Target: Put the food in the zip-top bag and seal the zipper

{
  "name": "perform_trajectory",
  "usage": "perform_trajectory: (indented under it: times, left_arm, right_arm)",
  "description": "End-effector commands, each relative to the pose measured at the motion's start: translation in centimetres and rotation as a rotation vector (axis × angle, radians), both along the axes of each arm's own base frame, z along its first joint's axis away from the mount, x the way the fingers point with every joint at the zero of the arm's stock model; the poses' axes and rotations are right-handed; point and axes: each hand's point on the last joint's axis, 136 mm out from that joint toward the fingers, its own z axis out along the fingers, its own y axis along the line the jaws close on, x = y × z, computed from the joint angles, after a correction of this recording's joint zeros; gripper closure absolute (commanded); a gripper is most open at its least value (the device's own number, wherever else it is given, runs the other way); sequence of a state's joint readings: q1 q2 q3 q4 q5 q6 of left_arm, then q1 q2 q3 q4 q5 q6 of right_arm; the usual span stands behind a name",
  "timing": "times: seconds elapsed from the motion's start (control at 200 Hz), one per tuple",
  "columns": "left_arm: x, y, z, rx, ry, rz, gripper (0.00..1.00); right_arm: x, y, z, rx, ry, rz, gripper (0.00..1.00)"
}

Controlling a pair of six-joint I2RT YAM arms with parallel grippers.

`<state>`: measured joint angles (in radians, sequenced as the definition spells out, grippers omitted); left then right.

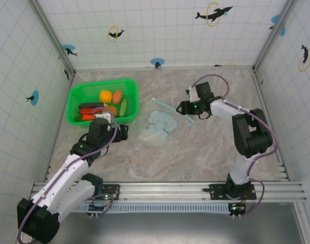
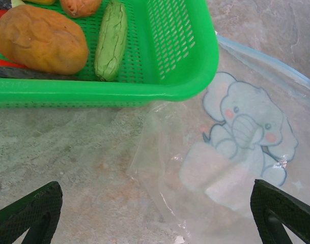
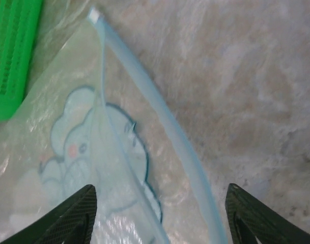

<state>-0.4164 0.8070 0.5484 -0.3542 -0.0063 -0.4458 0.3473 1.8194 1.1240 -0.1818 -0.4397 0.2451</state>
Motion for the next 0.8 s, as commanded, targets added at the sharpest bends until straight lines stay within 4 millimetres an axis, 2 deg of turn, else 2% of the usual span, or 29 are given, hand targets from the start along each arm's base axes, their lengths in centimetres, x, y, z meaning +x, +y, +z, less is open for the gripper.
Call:
perform_trajectory:
  times: [0.0, 0.22, 0.34, 0.535, 0.59, 0.711, 0.796]
  left_arm:
    - [-0.3, -0.3, -0.4, -0.006, 0.007, -0.02, 0.03]
    - [0.0, -1.1, -0.4, -0.031, 0.03, -0.04, 0.03]
    - [-0.1, -2.6, -0.3, -0.101, 0.08, -0.078, 0.15]
    - [0.7, -5.7, 1.3, -0.298, 0.21, -0.071, 0.24]
    - [0.6, -7.2, 2.0, -0.331, 0.232, -0.072, 0.23]
    - [1.5, -8.9, 3.6, -0.394, 0.257, 0.006, 0.2]
    - [1.6, -11.2, 4.3, -0.438, 0.305, 0.012, 0.19]
  right_arm:
    - [-2.9, 2.2, 1.0, 0.19, 0.071, 0.091, 0.39]
    - [-6.4, 2.7, 0.4, 0.316, 0.117, 0.102, 0.67]
    - [-8.3, 2.8, 1.6, 0.378, 0.067, 0.112, 0.81]
    - [-10.9, 2.8, 3.3, 0.3, -0.107, 0.141, 0.91]
    - [-11.5, 2.6, 3.5, 0.245, -0.175, 0.134, 0.96]
    - [-13.2, 3.1, 4.4, 0.126, -0.335, 0.178, 0.96]
    - [-14.5, 3.8, 5.4, 0.06, -0.443, 0.231, 0.96]
